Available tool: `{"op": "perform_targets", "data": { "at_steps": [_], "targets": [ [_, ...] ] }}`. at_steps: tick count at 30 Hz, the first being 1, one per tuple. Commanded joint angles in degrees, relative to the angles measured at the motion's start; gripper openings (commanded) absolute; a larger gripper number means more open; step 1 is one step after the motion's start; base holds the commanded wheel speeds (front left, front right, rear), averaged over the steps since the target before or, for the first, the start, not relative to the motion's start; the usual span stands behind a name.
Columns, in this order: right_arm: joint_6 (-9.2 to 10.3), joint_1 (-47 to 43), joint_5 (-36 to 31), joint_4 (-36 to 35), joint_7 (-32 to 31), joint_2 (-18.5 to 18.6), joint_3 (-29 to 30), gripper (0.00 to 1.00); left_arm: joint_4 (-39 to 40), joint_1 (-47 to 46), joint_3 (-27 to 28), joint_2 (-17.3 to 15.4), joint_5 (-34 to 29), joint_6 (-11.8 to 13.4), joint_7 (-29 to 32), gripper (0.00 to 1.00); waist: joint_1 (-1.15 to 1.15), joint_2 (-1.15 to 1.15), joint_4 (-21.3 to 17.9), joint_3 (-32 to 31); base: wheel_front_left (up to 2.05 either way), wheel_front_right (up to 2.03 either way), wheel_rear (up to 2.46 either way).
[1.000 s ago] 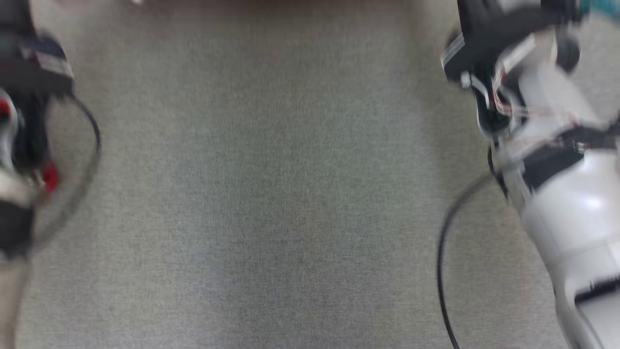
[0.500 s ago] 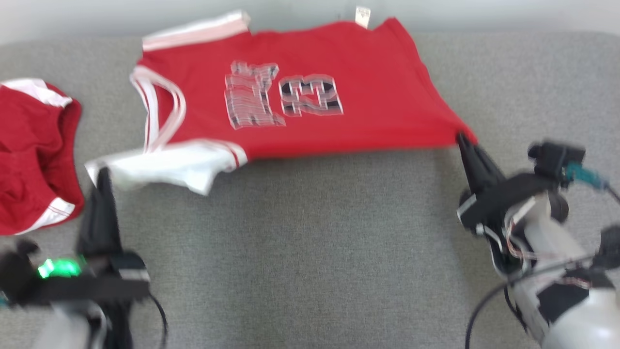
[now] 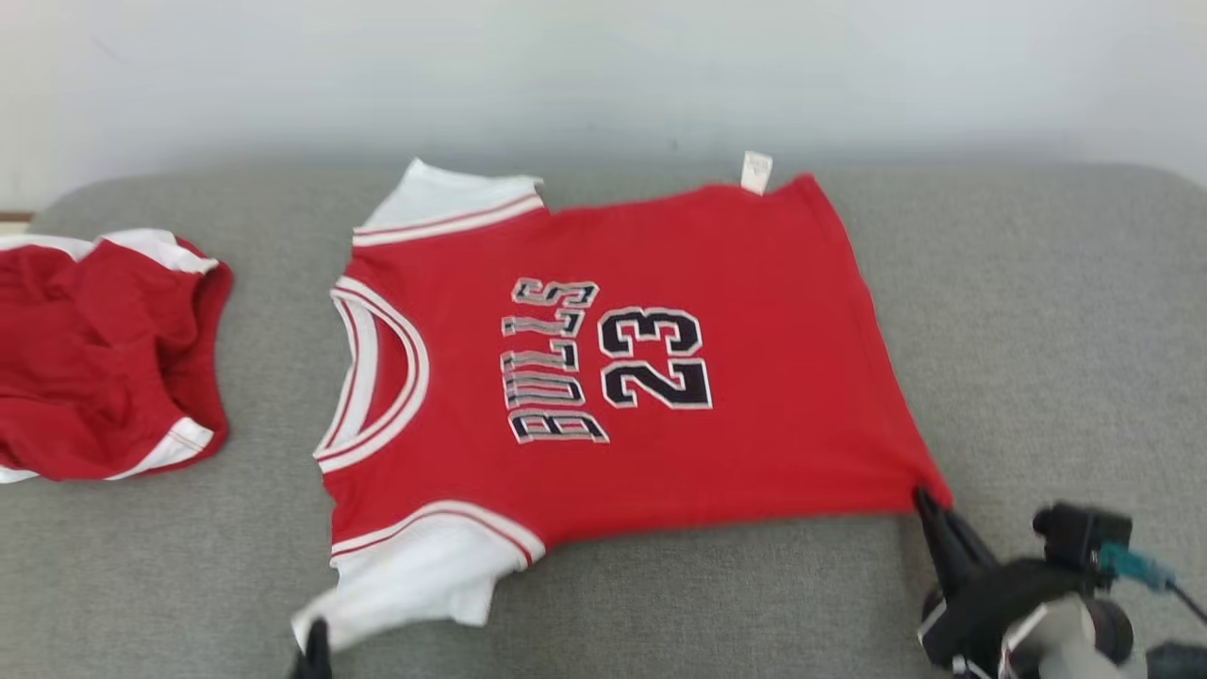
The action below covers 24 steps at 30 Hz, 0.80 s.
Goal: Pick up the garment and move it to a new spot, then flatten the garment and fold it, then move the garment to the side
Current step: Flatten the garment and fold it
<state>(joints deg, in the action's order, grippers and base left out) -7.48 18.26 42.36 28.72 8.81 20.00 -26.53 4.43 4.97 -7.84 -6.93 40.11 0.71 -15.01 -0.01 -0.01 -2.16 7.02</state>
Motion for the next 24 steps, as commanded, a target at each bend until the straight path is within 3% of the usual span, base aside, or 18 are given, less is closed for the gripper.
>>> {"op": "perform_targets", "data": {
  "at_steps": [1,8,13,24],
  "targets": [
    [-0.03,-2.8,-1.6,-0.6,-0.5,0.0,1.2,0.0,-0.9,2.8,-0.1,0.6,-0.4,-0.9,-0.2,0.0,0.01,0.01,1.3,-3.0,0.0,0.0,0.0],
    [-0.01,-10.6,-6.0,-3.2,-4.2,-0.6,6.2,0.0,-3.9,7.2,-3.0,2.2,-2.1,-1.6,-0.2,0.0,0.01,0.01,2.1,-5.9,0.0,0.0,0.0],
    [-0.01,-17.5,-9.7,-8.1,-8.4,-1.7,10.8,0.0,-4.6,8.9,-2.0,2.8,-2.9,-1.0,-0.2,0.0,0.01,0.01,2.6,-6.8,0.0,0.0,0.0],
    [0.0,-24.8,-14.5,-18.6,-14.3,-7.8,18.6,0.0,-4.6,8.8,0.1,3.5,-4.8,-1.7,-0.2,0.0,0.01,0.01,1.6,-5.5,0.0,0.0,0.0]
  ]
}}
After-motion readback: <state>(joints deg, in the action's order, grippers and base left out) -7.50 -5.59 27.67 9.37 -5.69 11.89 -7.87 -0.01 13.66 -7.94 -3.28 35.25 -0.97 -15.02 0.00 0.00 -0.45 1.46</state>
